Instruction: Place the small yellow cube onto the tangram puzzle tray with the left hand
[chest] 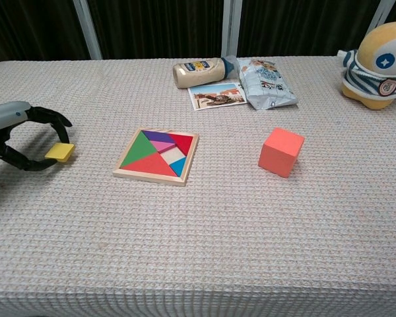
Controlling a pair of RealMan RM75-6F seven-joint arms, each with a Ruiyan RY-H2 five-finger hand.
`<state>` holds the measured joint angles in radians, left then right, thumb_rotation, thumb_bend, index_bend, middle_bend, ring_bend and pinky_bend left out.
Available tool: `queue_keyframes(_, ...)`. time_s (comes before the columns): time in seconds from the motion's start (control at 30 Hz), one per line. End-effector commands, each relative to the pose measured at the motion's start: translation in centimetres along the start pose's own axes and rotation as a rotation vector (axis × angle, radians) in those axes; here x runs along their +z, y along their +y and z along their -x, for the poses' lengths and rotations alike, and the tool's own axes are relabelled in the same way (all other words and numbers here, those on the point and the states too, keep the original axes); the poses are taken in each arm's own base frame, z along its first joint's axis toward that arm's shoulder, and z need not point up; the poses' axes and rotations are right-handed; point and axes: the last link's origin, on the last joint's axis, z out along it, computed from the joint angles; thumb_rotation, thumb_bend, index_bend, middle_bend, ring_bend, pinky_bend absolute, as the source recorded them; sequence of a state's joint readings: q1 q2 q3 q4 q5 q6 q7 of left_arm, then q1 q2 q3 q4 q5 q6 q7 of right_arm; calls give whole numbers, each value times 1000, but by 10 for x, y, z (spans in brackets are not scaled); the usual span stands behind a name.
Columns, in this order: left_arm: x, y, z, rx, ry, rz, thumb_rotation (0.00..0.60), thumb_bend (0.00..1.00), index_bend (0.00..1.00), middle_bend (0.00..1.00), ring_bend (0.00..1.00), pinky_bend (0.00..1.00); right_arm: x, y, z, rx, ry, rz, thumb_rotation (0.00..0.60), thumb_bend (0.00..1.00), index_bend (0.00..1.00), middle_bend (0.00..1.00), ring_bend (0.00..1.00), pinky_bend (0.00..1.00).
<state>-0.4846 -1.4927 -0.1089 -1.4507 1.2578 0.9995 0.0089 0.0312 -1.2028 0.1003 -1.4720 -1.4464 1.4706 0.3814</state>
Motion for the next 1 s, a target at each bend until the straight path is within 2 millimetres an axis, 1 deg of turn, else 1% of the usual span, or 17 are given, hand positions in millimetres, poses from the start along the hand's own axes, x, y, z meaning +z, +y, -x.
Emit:
queue_keyframes(0.03,3,11,-10,31,16,68,600,355,432,147,0,45,1,0,0,3,-2,0,600,176,0,0,0,0)
queue_keyframes(0.1,8,20,-10,83,1,130,600,355,431,151,0,52,2,-1,1,16,-6,3,600,176,0,0,0,0)
queue_keyframes(0.2,21,33,-11,153,-29,208,600,353,430,152,0,59,4,-2,1,30,-7,7,600,176,0,0,0,0)
queue_keyframes(0.33,41,49,-19,152,-40,279,600,354,429,153,0,59,5,-5,0,28,-10,6,600,176,0,0,0,0)
queue_keyframes(0.47,52,55,-24,167,-45,341,600,354,430,153,0,58,4,-10,3,12,-30,-1,600,176,0,0,0,0)
queue_keyframes(0.6,63,56,-27,227,-54,383,600,355,431,152,0,53,4,-16,7,3,-48,-6,600,176,0,0,0,0)
queue_keyframes(0.77,66,64,-27,257,-75,437,600,355,432,152,0,49,5,-20,8,3,-55,-6,600,176,0,0,0,0)
queue_keyframes(1.0,66,72,-16,339,-130,518,600,356,437,153,0,45,8,-27,8,12,-55,-35,600,176,0,0,0,0)
